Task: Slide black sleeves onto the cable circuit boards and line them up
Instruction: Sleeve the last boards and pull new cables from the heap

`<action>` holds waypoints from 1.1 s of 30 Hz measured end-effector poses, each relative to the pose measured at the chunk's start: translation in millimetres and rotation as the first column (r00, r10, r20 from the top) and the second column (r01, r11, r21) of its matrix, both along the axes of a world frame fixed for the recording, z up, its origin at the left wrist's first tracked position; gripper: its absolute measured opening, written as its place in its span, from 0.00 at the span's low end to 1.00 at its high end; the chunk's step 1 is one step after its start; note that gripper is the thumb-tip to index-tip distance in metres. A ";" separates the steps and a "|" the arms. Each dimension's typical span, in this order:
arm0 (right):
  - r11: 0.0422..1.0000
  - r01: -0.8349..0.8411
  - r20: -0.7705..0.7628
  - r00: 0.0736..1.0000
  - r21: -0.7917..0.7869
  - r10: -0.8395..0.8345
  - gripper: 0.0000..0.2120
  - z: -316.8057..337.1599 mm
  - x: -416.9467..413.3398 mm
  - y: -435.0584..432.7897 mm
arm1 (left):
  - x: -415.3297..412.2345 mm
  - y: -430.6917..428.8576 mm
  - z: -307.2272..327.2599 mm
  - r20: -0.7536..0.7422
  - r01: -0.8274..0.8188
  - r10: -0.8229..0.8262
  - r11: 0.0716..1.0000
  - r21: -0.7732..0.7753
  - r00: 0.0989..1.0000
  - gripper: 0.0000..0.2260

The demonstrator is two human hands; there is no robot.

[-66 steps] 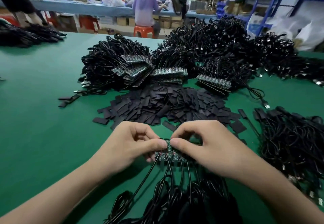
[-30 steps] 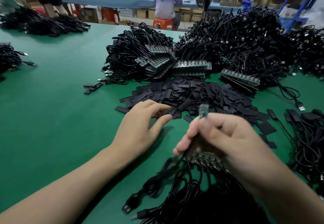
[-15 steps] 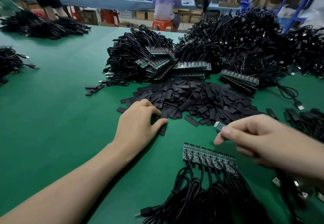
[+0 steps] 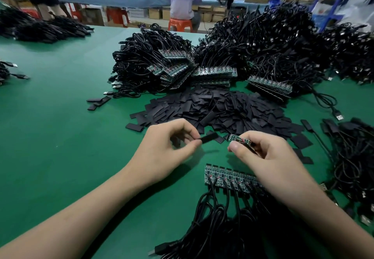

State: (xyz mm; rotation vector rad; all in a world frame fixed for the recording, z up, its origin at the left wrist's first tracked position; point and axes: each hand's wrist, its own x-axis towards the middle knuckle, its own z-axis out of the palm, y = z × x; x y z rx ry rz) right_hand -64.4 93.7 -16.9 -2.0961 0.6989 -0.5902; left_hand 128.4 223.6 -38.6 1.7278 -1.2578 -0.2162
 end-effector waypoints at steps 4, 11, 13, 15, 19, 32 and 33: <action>0.992 -0.071 0.038 0.997 0.106 0.068 0.12 -1.6 0.0 2.7 | -14.8 7.1 3.5 -0.174 0.206 -0.213 0.977 -0.056 0.961 0.08; 0.989 -0.093 0.040 0.995 0.117 0.089 0.11 -8.3 2.0 5.2 | -25.1 5.4 -1.8 0.289 0.133 -0.091 0.983 -0.129 0.953 0.12; 0.985 -0.112 0.052 0.993 0.129 0.106 0.10 -8.3 2.8 7.7 | -26.0 4.9 -1.0 0.366 0.117 -0.042 0.975 -0.187 0.930 0.11; 0.982 -0.123 0.054 0.992 0.141 0.116 0.11 -5.6 2.0 7.8 | -26.3 5.6 0.4 0.381 0.110 -0.020 0.970 -0.216 0.924 0.10; 0.996 -0.069 -0.014 0.997 0.050 0.070 0.16 3.0 -3.2 2.4 | -24.2 8.1 3.8 0.262 0.040 0.019 0.975 -0.219 0.965 0.09; 0.984 -0.172 -0.098 0.980 0.047 0.176 0.15 -0.8 -3.5 5.3 | -24.2 9.9 6.1 0.233 0.069 -0.028 0.983 -0.168 0.972 0.08; 0.983 -0.173 -0.081 0.981 0.069 0.178 0.16 0.3 -3.1 5.0 | -24.2 9.8 6.2 0.254 0.080 -0.036 0.983 -0.167 0.967 0.08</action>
